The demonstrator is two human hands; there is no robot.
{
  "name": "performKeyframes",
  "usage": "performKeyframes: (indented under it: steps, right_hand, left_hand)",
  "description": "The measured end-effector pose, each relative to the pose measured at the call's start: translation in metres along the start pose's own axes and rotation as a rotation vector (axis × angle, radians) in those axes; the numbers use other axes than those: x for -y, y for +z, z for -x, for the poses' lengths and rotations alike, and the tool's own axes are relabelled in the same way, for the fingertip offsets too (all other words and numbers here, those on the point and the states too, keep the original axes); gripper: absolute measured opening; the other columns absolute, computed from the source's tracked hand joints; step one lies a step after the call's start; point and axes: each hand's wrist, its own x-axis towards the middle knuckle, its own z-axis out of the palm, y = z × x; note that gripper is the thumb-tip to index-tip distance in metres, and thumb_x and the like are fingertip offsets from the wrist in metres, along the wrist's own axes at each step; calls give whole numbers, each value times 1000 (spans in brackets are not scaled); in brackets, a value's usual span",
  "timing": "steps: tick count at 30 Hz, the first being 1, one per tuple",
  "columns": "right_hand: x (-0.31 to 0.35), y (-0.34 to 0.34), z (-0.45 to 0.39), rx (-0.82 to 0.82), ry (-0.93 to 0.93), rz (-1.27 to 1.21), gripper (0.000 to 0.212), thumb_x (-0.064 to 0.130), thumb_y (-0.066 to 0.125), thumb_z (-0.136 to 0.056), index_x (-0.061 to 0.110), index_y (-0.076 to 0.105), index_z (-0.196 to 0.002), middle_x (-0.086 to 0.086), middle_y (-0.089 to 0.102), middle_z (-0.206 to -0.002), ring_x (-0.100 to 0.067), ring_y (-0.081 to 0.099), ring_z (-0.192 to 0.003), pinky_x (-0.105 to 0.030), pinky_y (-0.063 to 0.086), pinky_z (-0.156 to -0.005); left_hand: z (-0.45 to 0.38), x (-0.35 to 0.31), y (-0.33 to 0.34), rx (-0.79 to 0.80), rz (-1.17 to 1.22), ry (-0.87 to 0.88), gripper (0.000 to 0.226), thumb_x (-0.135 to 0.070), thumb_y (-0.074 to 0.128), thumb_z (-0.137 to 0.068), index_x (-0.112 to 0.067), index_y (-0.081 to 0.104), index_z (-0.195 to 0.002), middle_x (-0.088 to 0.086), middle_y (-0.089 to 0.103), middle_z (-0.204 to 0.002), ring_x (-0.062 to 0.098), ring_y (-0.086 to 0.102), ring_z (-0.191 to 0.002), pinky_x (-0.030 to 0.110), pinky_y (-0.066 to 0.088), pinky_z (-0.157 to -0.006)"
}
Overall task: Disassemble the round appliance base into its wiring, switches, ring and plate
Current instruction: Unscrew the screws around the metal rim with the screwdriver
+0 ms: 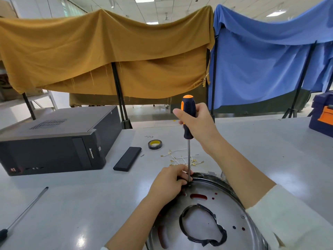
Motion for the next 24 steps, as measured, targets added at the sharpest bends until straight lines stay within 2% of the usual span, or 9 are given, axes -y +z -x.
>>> performKeyframes:
  steps: [3, 7, 9, 11, 13, 16, 19, 21, 24]
  right_hand:
    - [0, 4, 3, -123, -39, 44, 23, 34, 59, -90, 23, 39, -92, -1, 49, -84, -13, 52, -69, -16, 43, -50]
    - [1, 14, 3, -123, -85, 27, 22, 23, 62, -86, 21, 41, -78, 5, 43, -66, -10, 40, -52, -21, 37, -45]
    - [3, 11, 0, 52, -17, -205, 25, 8, 62, -82, 18, 43, -69, 5, 39, -52, -11, 33, -42, -21, 30, -39]
    - [5, 5, -3, 355, 68, -387, 24, 5, 61, -81, 17, 46, -67, 3, 37, -49, -11, 29, -39, -19, 27, -39]
    - [5, 2, -2, 470, 57, -355, 19, 8, 62, -82, 16, 48, -72, 1, 41, -51, -12, 33, -40, -21, 31, -42]
    - [4, 5, 4, 219, -31, -84, 23, 20, 68, -84, 13, 46, -86, -3, 52, -65, -13, 50, -52, -27, 45, -56]
    - [4, 9, 12, -97, -118, 129, 27, 36, 66, -85, 21, 43, -87, 2, 51, -76, -9, 54, -64, -17, 45, -57]
    - [5, 14, 14, -80, -99, 94, 22, 35, 60, -89, 24, 41, -86, 0, 50, -79, -17, 53, -69, -22, 44, -59]
    - [10, 15, 11, -25, -42, 63, 23, 29, 62, -87, 18, 43, -80, -4, 47, -69, -16, 45, -57, -29, 39, -54]
  left_hand:
    - [0, 1, 0, 20, -29, -1, 45, -5, 67, -75, -48, 57, -86, -28, 68, -84, -6, 62, -83, 21, 50, -81]
    - [2, 1, -2, 34, -40, 22, 41, -14, 75, -67, -45, 59, -88, -25, 68, -88, -6, 59, -94, 24, 48, -87]
    - [2, 1, -2, 35, -49, 40, 37, -16, 76, -66, -40, 62, -89, -23, 68, -89, -7, 58, -94, 23, 48, -88]
    - [2, 2, -2, 32, -59, 52, 32, -17, 76, -67, -38, 64, -89, -24, 67, -88, -9, 58, -92, 22, 47, -88]
    - [2, 2, -1, 36, -46, 48, 25, -18, 72, -74, -37, 66, -90, -25, 67, -87, -10, 59, -90, 23, 47, -90]
    - [1, 0, 1, 18, -38, 39, 14, -23, 63, -84, -34, 68, -90, -22, 69, -89, -5, 60, -89, 28, 49, -88]
    - [0, -1, 1, 6, -38, 38, 12, -25, 61, -85, -34, 69, -88, -19, 70, -86, -2, 62, -85, 27, 50, -84]
    - [-1, 0, 2, 16, -40, 27, 12, -25, 62, -84, -34, 69, -88, -21, 69, -83, -4, 62, -81, 23, 50, -81]
    - [0, 1, 2, 31, -42, 21, 12, -25, 66, -81, -35, 68, -88, -24, 68, -79, -8, 62, -79, 18, 48, -80]
